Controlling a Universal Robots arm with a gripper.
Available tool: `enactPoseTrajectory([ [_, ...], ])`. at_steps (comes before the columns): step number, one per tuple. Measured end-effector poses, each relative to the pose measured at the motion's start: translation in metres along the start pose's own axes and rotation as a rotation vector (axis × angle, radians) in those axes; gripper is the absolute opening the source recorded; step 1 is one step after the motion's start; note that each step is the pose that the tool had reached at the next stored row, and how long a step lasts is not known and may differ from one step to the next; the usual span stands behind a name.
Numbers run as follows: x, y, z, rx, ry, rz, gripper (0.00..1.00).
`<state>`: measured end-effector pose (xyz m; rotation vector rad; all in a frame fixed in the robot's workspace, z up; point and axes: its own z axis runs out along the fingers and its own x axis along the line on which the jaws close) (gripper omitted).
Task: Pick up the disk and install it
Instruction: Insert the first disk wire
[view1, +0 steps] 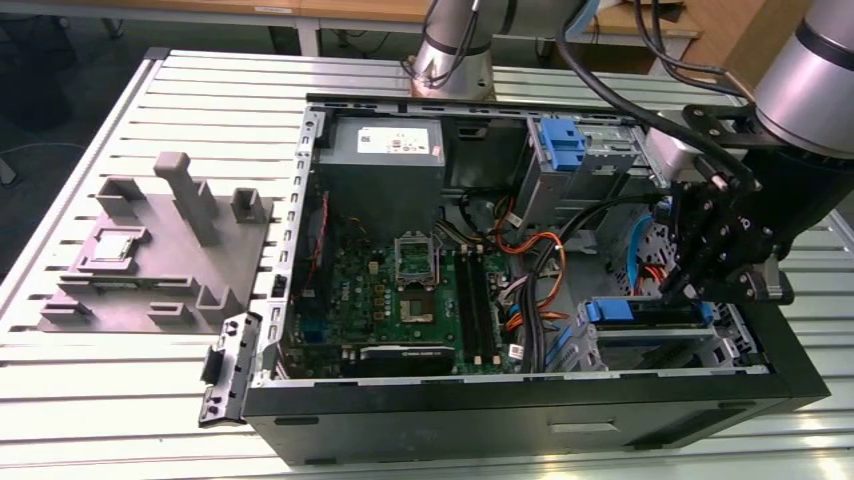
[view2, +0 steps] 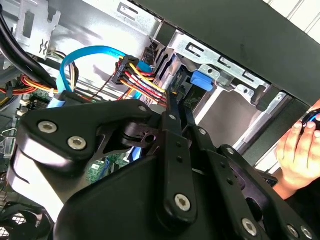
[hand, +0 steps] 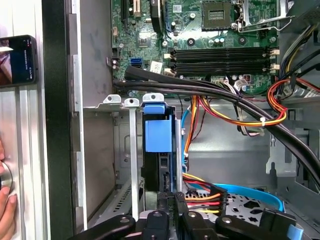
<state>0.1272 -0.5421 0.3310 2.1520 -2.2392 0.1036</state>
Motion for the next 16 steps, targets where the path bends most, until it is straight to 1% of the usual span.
enactPoseTrajectory([
  [5,0.0021,0.0,0.0033,-0.0001,-0.0001,0.002,0.17],
  [14,0.0023,0.0,0.0028,-0.0003,-0.001,0.002,0.17],
  [15,0.0024,-0.0001,0.0015,-0.0003,-0.001,0.002,0.18],
  [16,0.0025,-0.0001,-0.0004,-0.0003,-0.0009,0.002,0.25],
])
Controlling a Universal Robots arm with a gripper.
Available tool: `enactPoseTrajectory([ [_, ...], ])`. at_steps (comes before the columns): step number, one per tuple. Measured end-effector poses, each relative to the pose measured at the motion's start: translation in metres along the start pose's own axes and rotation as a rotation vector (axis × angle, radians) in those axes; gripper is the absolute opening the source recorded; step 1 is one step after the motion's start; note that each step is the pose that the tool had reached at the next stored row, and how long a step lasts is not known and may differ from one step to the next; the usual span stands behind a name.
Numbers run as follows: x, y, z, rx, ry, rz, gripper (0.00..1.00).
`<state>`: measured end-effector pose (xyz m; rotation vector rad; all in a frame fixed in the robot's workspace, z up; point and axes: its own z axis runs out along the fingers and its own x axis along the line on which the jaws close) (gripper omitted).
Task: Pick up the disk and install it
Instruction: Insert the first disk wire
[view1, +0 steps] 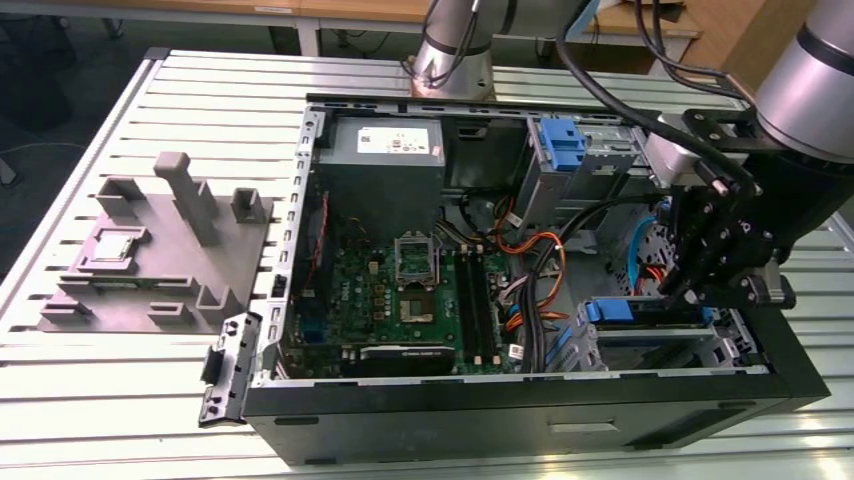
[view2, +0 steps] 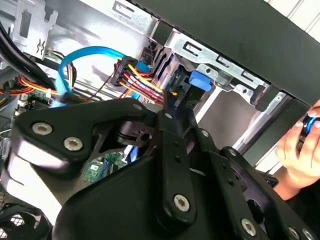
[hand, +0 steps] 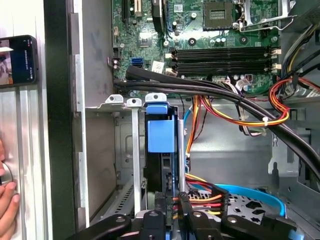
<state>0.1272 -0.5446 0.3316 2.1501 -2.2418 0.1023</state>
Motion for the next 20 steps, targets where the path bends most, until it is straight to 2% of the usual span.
enactPoseTrajectory([
  [5,0.0006,-0.0002,-0.0087,-0.001,-0.0015,0.0,0.23],
  [6,0.0006,-0.0002,-0.009,-0.0012,-0.0017,0.0,0.23],
  [7,0.0006,-0.0002,-0.009,-0.0013,-0.0017,0.0,0.16],
  [8,0.0006,-0.0002,-0.009,-0.0014,-0.0018,0.0,0.16],
  [9,0.0006,-0.0002,-0.009,-0.0015,-0.0018,0.0,0.11],
  [20,0.0006,-0.0002,-0.0091,-0.0021,-0.0016,0.0,0.1],
])
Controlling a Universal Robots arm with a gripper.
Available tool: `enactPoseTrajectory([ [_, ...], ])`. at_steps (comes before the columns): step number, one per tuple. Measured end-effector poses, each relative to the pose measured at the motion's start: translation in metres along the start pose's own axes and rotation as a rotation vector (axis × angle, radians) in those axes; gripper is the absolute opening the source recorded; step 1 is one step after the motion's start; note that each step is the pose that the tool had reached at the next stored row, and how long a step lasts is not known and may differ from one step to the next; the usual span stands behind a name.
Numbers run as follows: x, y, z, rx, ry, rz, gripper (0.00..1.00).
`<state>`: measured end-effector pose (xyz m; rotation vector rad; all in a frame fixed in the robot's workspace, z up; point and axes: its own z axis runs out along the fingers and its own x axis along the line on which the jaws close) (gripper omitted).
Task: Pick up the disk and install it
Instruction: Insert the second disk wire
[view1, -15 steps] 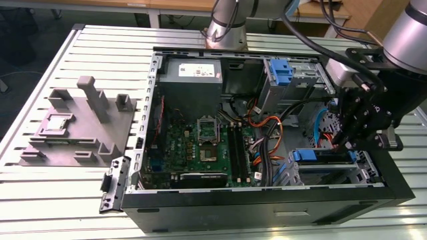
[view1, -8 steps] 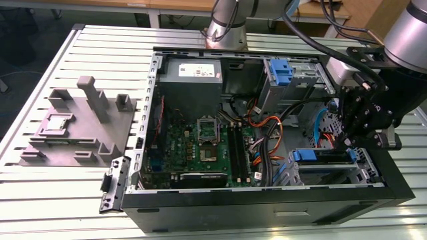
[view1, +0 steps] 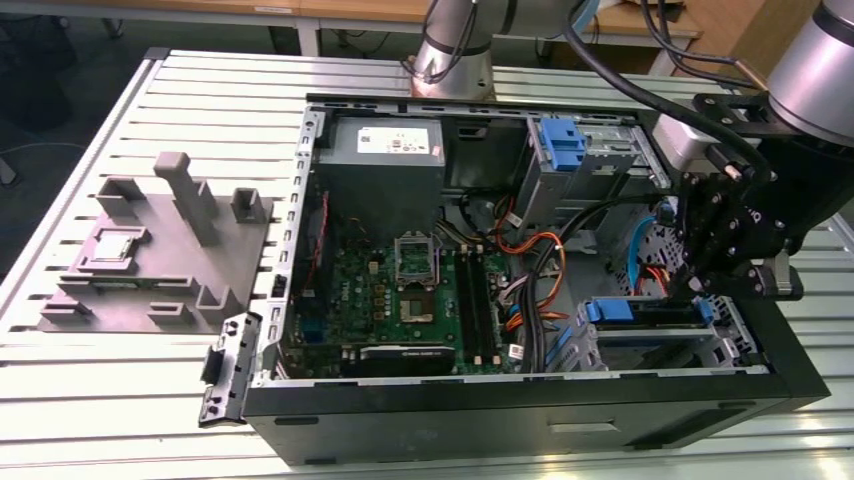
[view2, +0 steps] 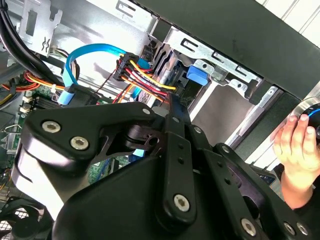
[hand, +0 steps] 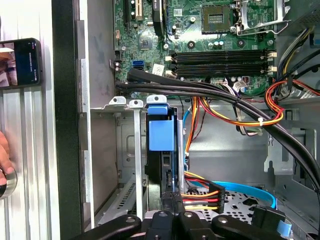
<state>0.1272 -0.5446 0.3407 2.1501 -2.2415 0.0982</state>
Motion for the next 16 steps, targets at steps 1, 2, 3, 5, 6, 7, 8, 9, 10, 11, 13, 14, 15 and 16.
enactPoseTrajectory([
  [1,0.0,0.0,0.0,-0.0001,0.0,0.0,0.1],
  [2,0.0,0.0,0.0,-0.0002,0.0,0.0,0.1],
  [3,0.0,0.0,0.0,-0.0002,0.0,0.0,0.1],
  [5,0.0,0.0,0.0,-0.0002,0.0,0.0,0.1],
  [6,0.0,0.0001,0.0,-0.0003,0.0,0.0,0.1],
  [7,0.0,0.0008,0.0,-0.0004,-0.0001,0.0,0.1],
  [8,0.0001,0.0023,-0.0001,-0.0003,0.0002,0.0,0.1],
  [9,0.0002,0.004,-0.0001,-0.0003,0.0,0.0,0.1],
  [10,0.0003,0.0068,0.0,-0.0003,0.0,0.0,0.1],
  [11,0.0004,0.0103,-0.0001,-0.0003,0.0,0.0,0.1],
  [13,0.0007,0.0166,-0.0001,-0.0003,0.0,0.0,0.1],
  [14,0.0008,0.0196,-0.0001,-0.0002,-0.0001,0.0,0.1],
  [15,0.0009,0.0202,-0.0001,-0.0002,-0.0001,0.0,0.1],
  [16,0.0009,0.0203,-0.0001,-0.0001,-0.0001,0.0,0.1],
])
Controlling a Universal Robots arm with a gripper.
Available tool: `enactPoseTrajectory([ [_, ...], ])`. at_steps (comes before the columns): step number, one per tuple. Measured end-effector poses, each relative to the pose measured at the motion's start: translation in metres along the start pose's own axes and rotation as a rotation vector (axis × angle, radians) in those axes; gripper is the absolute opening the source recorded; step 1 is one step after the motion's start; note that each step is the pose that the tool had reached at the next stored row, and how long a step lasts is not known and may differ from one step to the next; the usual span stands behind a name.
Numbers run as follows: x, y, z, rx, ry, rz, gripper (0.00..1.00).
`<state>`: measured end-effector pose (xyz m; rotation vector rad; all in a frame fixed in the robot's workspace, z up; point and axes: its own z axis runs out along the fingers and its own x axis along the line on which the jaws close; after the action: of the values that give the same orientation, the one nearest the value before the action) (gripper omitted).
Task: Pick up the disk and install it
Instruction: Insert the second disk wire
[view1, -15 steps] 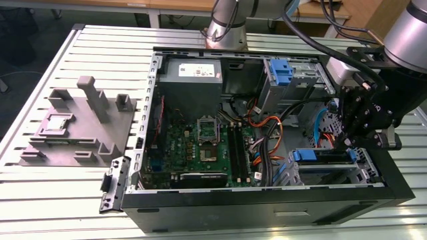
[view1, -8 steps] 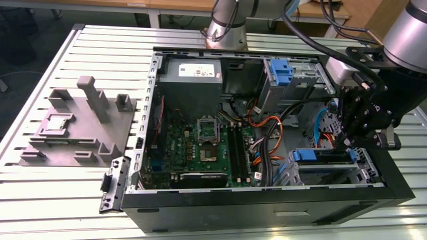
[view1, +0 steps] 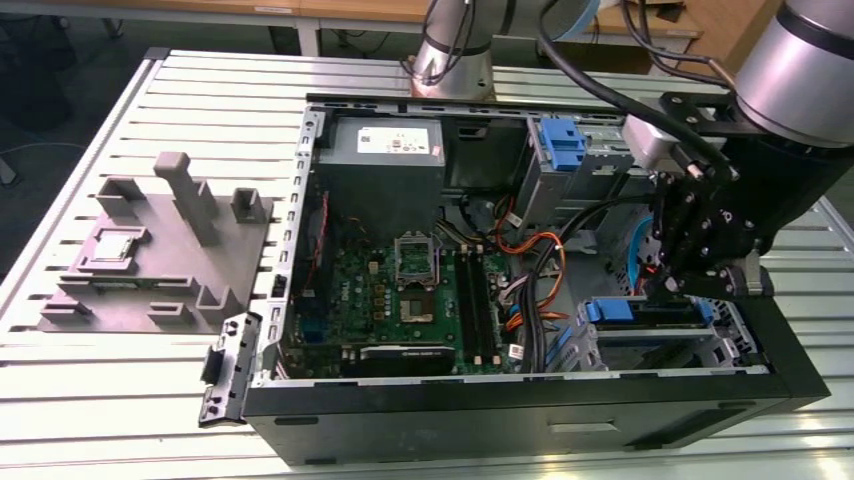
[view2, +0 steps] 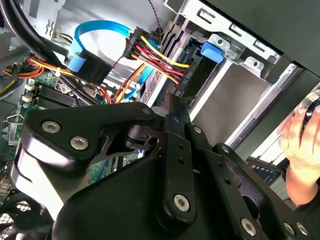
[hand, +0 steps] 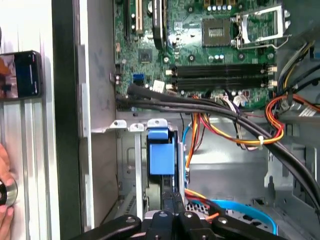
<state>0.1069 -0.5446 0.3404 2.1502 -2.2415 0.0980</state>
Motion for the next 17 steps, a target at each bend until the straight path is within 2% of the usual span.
enactPoseTrajectory([
  [3,0.0001,0.0009,-0.0012,-0.0003,0.0004,0.0,0.1],
  [5,0.0003,0.0009,-0.0044,-0.0004,0.0002,0.0,0.1],
  [12,0.0009,0.0003,-0.0334,-0.0006,0.0003,0.0,0.1],
  [17,-0.0081,-0.0005,-0.0374,-0.0054,0.0015,0.0,0.1],
])
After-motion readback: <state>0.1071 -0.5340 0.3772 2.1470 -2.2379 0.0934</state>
